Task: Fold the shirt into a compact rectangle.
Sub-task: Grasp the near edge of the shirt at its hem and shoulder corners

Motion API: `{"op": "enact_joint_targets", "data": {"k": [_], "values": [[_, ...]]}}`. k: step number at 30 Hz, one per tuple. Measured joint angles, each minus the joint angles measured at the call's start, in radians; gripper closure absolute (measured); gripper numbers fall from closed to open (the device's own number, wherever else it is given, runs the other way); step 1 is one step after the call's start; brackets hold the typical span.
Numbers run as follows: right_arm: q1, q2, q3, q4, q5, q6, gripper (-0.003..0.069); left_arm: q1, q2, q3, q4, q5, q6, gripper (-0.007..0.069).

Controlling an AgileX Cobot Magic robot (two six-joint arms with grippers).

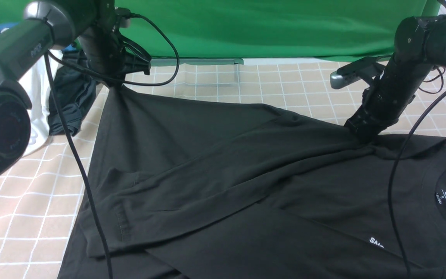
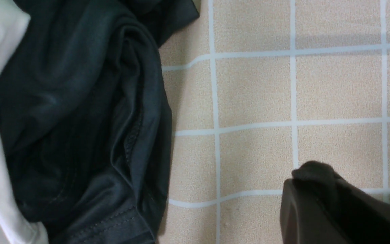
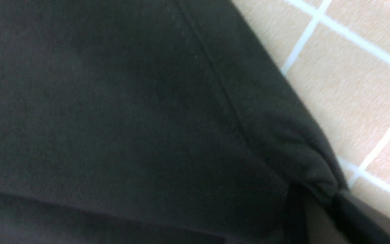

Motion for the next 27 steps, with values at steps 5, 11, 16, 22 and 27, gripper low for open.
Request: {"op": "enact_joint_targets", "data": {"k": [5,11,16,22,27], "values": [[-0.008,0.0,-0.081,0.006,-0.047,0.039,0.0598,0.007,-0.006,-0.034,0.029,0.017,-0.079,0.0589],[-0.028,0.001,-0.161,0.01,-0.099,0.077,0.0599,0.032,-0.017,-0.047,0.041,0.0,-0.117,0.0589],[-0.029,0.036,-0.165,0.01,-0.151,0.081,0.0599,0.033,-0.005,-0.048,0.039,-0.035,-0.123,0.0589],[-0.031,0.09,-0.17,0.002,-0.292,0.1,0.0424,0.033,0.015,-0.057,0.052,-0.113,-0.111,0.0502],[-0.032,0.043,-0.282,-0.014,-0.136,0.155,0.0163,0.036,0.017,-0.19,0.118,0.039,-0.092,0.0316]]}}
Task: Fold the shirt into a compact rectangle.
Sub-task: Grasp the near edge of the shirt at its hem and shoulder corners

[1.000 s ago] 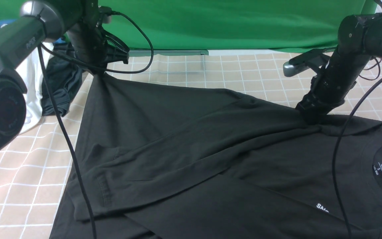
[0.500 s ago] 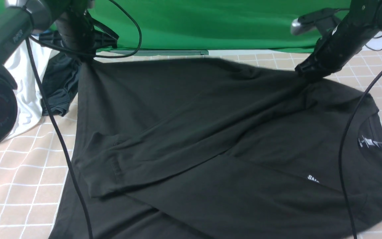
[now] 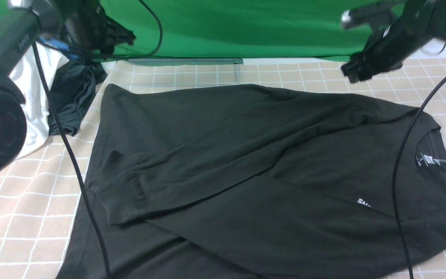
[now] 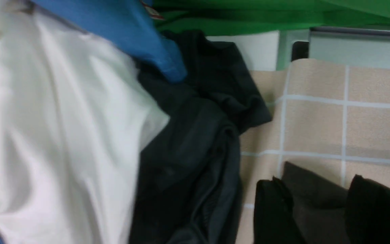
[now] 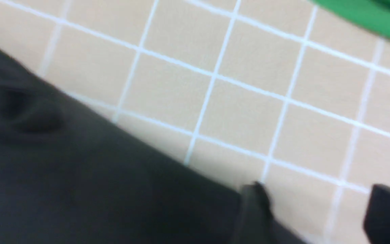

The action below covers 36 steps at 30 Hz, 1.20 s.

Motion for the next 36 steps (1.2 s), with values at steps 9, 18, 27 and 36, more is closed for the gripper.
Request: {"op": "enact_joint_targets", "data": {"k": [9,18,27,36], "values": [[0.0,-0.295,-0.023,0.001,0.351,0.043,0.0543,-0.009,-0.244,0.152,-0.229,0.107,0.138,0.0517],[-0.002,-0.693,0.471,0.006,0.354,0.05,0.062,-0.029,-0.772,0.948,-0.288,0.112,0.028,0.0606],[-0.003,-0.881,0.869,0.082,0.208,0.011,0.062,-0.03,-1.088,1.53,-0.401,0.002,0.058,0.0529],[-0.003,-0.88,0.91,0.131,0.167,-0.023,0.062,-0.03,-1.035,1.666,-0.351,-0.128,0.125,0.0118]]}}
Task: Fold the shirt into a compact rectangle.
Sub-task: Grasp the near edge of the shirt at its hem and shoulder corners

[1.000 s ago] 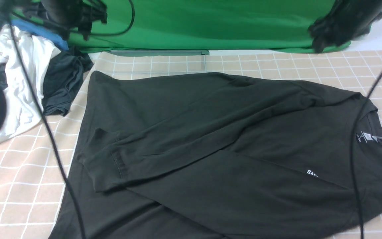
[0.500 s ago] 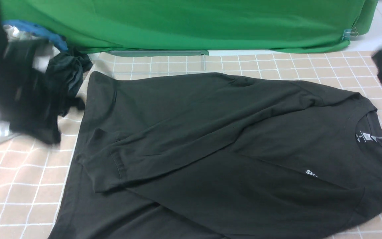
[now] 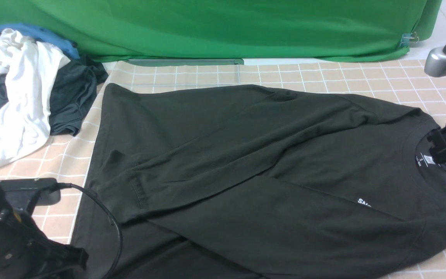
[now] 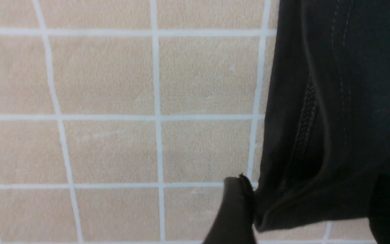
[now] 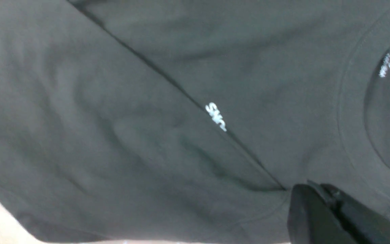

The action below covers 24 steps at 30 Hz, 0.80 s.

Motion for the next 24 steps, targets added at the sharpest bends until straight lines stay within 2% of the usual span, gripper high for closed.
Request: {"op": "enact_joint_targets", "data": {"k": [3,5,9,12,16,17,19,24], "values": [[0.0,0.0,0.0,0.044,-0.006,-0.012,0.062,0.0,0.068,0.0,-0.027,-0.027,0.014,0.0057],[0.0,0.0,0.0,0.083,-0.007,-0.043,0.062,0.0,0.123,0.0,-0.041,-0.031,0.017,0.0047],[0.0,0.0,0.0,0.131,-0.001,-0.09,0.062,0.0,0.22,0.001,-0.064,-0.033,0.024,0.008],[0.0,0.0,0.0,0.144,0.02,-0.108,0.062,0.0,0.272,-0.014,-0.049,-0.004,0.033,0.0211],[0.0,0.0,0.0,0.148,0.091,-0.121,0.0605,0.0,0.281,-0.026,-0.053,0.012,0.044,0.051],[0.005,0.0,0.001,0.148,0.109,-0.125,0.0589,0.0,0.277,-0.03,-0.057,0.012,0.052,0.0552],[0.021,0.0,0.009,0.146,0.124,-0.127,0.0547,0.0,0.265,-0.031,-0.059,0.015,0.059,0.0588],[0.158,-0.001,0.099,0.133,0.101,-0.13,0.0347,0.0,0.166,-0.033,-0.075,0.059,0.057,0.0606]]}}
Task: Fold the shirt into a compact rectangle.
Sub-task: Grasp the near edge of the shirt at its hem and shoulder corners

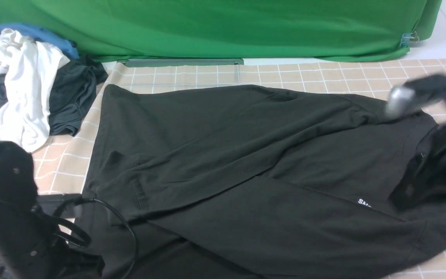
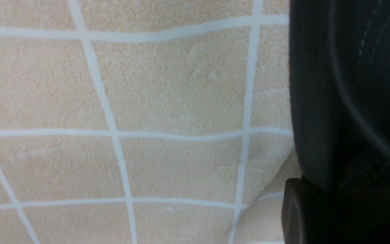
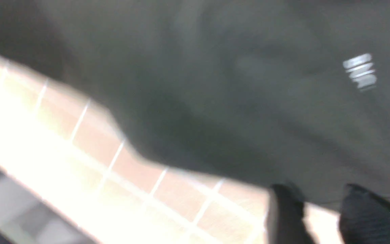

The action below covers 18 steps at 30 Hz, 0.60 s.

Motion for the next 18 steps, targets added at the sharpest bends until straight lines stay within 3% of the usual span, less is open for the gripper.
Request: {"op": "enact_joint_targets", "data": {"k": [3,4,10,15,18], "values": [[0.153,0.0,0.107,-0.044,-0.1,-0.004,0.0241,0.0,-0.096,0.0,-0.002,0.059,-0.022,0.0606],[0.153,0.0,0.113,-0.047,-0.107,-0.004,0.0236,0.0,-0.096,0.0,-0.002,0.059,-0.022,0.0606],[0.374,0.056,0.26,-0.105,-0.291,-0.004,0.0081,0.0,-0.173,0.0,0.024,0.077,-0.057,0.0606],[0.464,0.143,0.269,-0.113,-0.391,-0.004,0.0059,0.0,-0.173,0.0,0.046,0.077,-0.074,0.0606],[0.493,0.202,0.269,-0.167,-0.457,0.062,0.0088,0.0,-0.173,0.0,0.049,0.076,-0.078,0.0606]]}}
